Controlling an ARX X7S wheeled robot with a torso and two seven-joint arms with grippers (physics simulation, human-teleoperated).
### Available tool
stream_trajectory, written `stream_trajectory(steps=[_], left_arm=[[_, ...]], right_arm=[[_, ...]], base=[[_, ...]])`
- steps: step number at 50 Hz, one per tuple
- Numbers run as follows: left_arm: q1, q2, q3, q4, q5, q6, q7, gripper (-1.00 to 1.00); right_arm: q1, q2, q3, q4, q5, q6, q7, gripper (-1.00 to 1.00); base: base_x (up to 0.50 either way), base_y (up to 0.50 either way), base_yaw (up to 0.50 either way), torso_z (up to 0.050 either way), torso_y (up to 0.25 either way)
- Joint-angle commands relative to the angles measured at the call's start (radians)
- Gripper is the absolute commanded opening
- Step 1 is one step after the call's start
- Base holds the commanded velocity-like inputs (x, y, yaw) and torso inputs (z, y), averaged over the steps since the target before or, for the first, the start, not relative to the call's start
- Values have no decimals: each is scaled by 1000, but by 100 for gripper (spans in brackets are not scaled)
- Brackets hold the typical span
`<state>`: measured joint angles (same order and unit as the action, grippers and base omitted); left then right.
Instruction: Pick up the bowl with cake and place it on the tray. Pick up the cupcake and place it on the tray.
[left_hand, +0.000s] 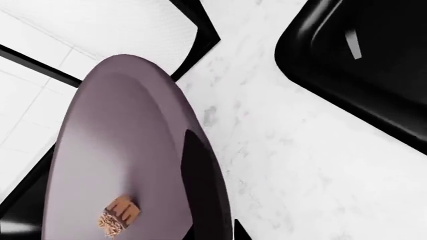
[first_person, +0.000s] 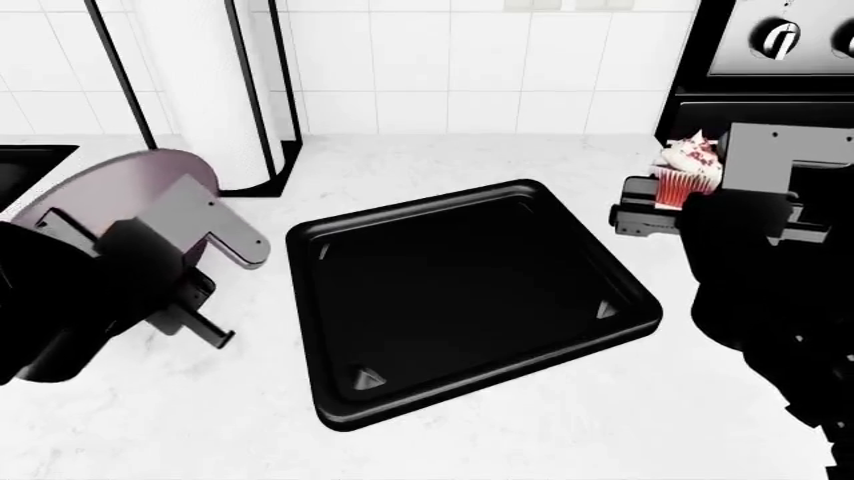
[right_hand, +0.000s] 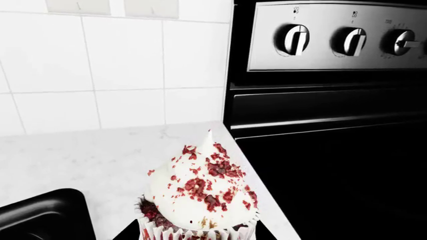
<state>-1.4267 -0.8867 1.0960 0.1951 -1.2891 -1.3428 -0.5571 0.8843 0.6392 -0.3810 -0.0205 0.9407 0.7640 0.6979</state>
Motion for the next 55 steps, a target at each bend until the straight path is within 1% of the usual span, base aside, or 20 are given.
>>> stream_trajectory(steps=[1, 11, 21, 24, 28, 33, 38, 47, 50, 55], left_arm=[[-43, 1, -10, 58, 8, -21, -18, -100], [-78, -6, 18, 106, 8, -68, -10, -100], [-142, -14, 30, 190, -55, -178, -95, -100], [-169, -12, 31, 215, -109, -207, -139, -100], [-215, -10, 34, 239, -226, -210, -220, -100], [-254, -14, 34, 271, -372, -190, -319, -100], [-286, -23, 43, 307, -475, -164, -397, -100], [-339, -50, 106, 401, -677, -104, -588, -100], [-353, -41, 123, 417, -712, -94, -618, -100], [-380, -9, 139, 431, -745, -89, -637, -100]], right_arm=[[-5, -1, 0, 0, -17, -3, -16, -100], [-7, 3, 6, -12, -9, 1, -9, -100], [-11, 11, 18, -34, 5, 7, 1, -100], [-13, 16, 22, -43, 12, 9, 5, -100], [-12, 22, 30, -58, 21, 16, 11, -100], [-12, 37, 43, -87, 39, 28, 23, -100], [-15, 56, 61, -131, 68, 50, 48, -100], [-19, 75, 79, -175, 95, 69, 74, -100], [-19, 79, 83, -185, 102, 73, 81, -100], [-25, 88, 91, -198, 111, 79, 91, -100]], base=[[0, 0, 0, 0, 0], [0, 0, 0, 0, 1], [0, 0, 0, 0, 1], [0, 0, 0, 0, 0], [0, 0, 0, 0, 0], [0, 0, 0, 0, 2], [0, 0, 0, 0, 0], [0, 0, 0, 0, 1], [0, 0, 0, 0, 0], [0, 0, 0, 0, 0]])
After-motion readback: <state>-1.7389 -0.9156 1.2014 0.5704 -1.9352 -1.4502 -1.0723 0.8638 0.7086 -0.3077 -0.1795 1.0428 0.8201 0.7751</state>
